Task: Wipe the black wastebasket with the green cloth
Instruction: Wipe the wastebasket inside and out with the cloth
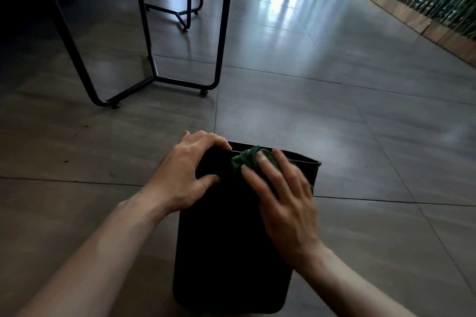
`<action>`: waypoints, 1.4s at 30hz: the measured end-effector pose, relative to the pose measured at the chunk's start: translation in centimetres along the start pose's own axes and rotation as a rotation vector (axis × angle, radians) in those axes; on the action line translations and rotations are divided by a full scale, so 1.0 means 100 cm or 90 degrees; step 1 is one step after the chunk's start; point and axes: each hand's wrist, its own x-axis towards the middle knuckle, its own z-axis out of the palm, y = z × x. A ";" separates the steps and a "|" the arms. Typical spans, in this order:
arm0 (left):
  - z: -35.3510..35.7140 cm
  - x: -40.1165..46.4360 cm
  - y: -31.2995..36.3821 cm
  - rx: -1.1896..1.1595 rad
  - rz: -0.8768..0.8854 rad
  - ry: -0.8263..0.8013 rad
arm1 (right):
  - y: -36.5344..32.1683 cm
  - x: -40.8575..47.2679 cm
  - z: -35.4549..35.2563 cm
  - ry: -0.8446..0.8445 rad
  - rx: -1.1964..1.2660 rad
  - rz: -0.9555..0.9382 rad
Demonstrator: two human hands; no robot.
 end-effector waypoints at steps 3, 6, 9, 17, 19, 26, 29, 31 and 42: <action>0.000 0.000 0.000 0.001 -0.008 0.000 | -0.015 -0.048 0.015 -0.069 -0.018 -0.198; 0.000 -0.001 0.001 -0.002 -0.004 -0.004 | -0.019 -0.093 0.015 -0.172 -0.122 -0.471; -0.001 -0.001 -0.002 -0.003 -0.003 -0.010 | -0.008 -0.074 0.005 -0.191 -0.088 -0.476; 0.001 -0.001 -0.001 0.009 0.002 -0.005 | -0.005 -0.027 -0.001 -0.037 -0.001 -0.134; 0.000 -0.002 -0.001 0.005 -0.006 -0.007 | -0.011 -0.071 0.005 -0.133 -0.025 -0.327; 0.001 -0.002 0.000 0.001 0.000 -0.011 | 0.004 -0.044 -0.018 -0.136 -0.057 -0.324; 0.005 -0.002 0.002 0.001 0.019 -0.009 | -0.015 -0.007 -0.013 -0.078 -0.050 -0.238; 0.005 -0.001 0.004 0.002 0.024 -0.015 | -0.017 -0.005 -0.013 -0.084 -0.052 -0.256; 0.003 -0.002 0.005 0.015 -0.038 -0.011 | 0.029 -0.025 -0.038 -0.019 -0.012 0.118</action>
